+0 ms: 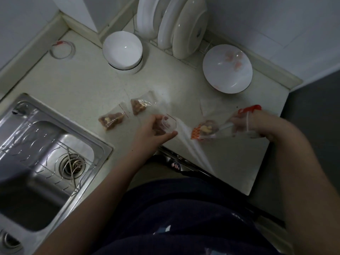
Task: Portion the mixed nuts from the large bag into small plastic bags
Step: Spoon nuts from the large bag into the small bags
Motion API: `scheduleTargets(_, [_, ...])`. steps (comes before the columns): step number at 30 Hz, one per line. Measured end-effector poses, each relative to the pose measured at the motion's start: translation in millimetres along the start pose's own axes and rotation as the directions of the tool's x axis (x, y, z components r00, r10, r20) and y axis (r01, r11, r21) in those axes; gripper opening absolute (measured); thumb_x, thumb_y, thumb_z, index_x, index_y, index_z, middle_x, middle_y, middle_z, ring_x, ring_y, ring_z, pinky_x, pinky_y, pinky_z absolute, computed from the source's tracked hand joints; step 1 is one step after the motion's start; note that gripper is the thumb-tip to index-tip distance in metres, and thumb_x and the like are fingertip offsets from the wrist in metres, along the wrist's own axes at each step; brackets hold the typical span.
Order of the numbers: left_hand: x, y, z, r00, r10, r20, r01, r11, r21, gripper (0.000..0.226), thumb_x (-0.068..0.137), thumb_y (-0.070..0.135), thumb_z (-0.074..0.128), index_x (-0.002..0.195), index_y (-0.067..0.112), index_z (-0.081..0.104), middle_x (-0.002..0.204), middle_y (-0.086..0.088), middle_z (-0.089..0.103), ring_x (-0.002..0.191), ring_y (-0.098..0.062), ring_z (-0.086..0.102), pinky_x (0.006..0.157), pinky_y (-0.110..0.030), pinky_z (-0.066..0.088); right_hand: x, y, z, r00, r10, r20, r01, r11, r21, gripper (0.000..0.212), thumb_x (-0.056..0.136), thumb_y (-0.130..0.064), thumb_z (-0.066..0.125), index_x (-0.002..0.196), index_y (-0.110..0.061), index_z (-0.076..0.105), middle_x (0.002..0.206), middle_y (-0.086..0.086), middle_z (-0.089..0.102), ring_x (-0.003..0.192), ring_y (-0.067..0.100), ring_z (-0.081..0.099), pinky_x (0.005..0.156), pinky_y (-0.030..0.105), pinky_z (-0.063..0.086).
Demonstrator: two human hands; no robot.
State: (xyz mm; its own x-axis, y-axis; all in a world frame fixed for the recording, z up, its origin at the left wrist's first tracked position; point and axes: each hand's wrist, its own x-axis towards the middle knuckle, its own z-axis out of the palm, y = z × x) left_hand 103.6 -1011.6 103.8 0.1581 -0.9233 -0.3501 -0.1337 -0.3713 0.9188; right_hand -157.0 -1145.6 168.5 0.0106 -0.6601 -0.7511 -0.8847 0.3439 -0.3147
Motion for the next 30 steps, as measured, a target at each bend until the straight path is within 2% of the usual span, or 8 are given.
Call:
scheduleTargets(5, [7,-6,8,0.993,-0.035,0.108,0.033,0.999,0.026,0.049,0.076,0.026,0.081,0.119,0.017,0.058,0.108,0.002,0.067,0.092,-0.007,0.066,0.085,-0.035,0.058,-4,4,4,0.996,0.069,-0.048,-0.042,0.901,0.432,0.027,0.093,0.0,0.05,0.075,-0.02,0.052,0.075,-0.001,0.053,0.065,0.013,0.049,0.059,0.025,0.04])
scheduleTargets(9, [12,-11,18,0.945,-0.148,0.292,0.157,0.988,-0.007,0.044,0.076,0.025,0.082,0.113,0.021,0.06,0.109,-0.01,0.069,0.096,-0.026,0.069,0.086,-0.048,0.058,-19,-8,11,1.0,-0.014,-0.017,0.019,0.945,0.326,0.012,0.091,-0.018,0.059,0.088,-0.011,0.068,0.068,0.006,0.06,0.054,0.014,0.044,0.051,0.022,0.035])
scheduleTargets(12, [15,-8,28,0.922,-0.155,0.355,0.197,0.977,-0.085,0.043,0.075,0.025,0.082,0.113,0.019,0.061,0.105,-0.006,0.072,0.094,-0.024,0.071,0.08,-0.04,0.061,-27,-6,17,0.999,-0.047,0.02,0.037,0.937,0.348,0.017,0.094,-0.027,0.056,0.096,-0.015,0.067,0.068,0.003,0.061,0.054,0.011,0.044,0.049,0.019,0.035])
scheduleTargets(15, [18,-4,34,0.92,-0.17,0.354,0.214,0.973,-0.089,0.045,0.076,0.031,0.08,0.114,0.017,0.063,0.106,-0.003,0.072,0.095,-0.018,0.071,0.079,-0.03,0.058,-31,4,22,0.997,-0.074,0.039,0.052,0.915,0.399,0.021,0.095,-0.026,0.055,0.104,-0.01,0.067,0.074,0.002,0.061,0.064,0.015,0.05,0.048,0.018,0.04])
scheduleTargets(19, [22,-5,37,0.907,-0.186,0.377,0.229,0.971,-0.071,0.047,0.078,0.037,0.077,0.116,0.013,0.064,0.107,-0.005,0.072,0.096,-0.018,0.071,0.085,-0.035,0.059,-34,18,24,0.986,-0.168,0.011,0.149,0.904,0.401,0.027,0.094,-0.015,0.056,0.107,0.007,0.065,0.081,0.007,0.06,0.085,0.024,0.053,0.072,0.036,0.042])
scheduleTargets(22, [23,-8,41,0.909,-0.184,0.373,0.23,0.97,-0.08,0.041,0.08,0.037,0.076,0.11,0.009,0.067,0.098,-0.012,0.073,0.089,-0.023,0.071,0.082,-0.039,0.059,-39,32,21,0.989,-0.149,0.011,0.131,0.898,0.421,0.025,0.095,-0.013,0.053,0.108,0.005,0.065,0.083,0.002,0.06,0.086,0.021,0.054,0.064,0.026,0.045])
scheduleTargets(28, [30,-15,47,0.881,-0.183,0.437,0.277,0.947,-0.161,0.039,0.08,0.038,0.077,0.09,0.002,0.069,0.1,-0.005,0.073,0.088,-0.026,0.07,0.081,-0.036,0.061,-47,50,11,0.989,-0.121,-0.087,0.148,0.882,0.447,0.018,0.09,-0.019,0.063,0.098,-0.006,0.07,0.074,0.0,0.063,0.061,0.005,0.055,0.052,0.021,0.037])
scheduleTargets(30, [31,-14,52,0.852,-0.184,0.49,0.285,0.948,-0.14,0.047,0.078,0.044,0.077,0.1,0.004,0.069,0.104,-0.001,0.073,0.092,-0.022,0.07,0.079,-0.032,0.061,-47,53,11,0.991,-0.114,-0.069,0.133,0.891,0.434,0.012,0.09,-0.015,0.062,0.096,-0.009,0.071,0.067,-0.005,0.063,0.053,0.0,0.054,0.047,0.019,0.038])
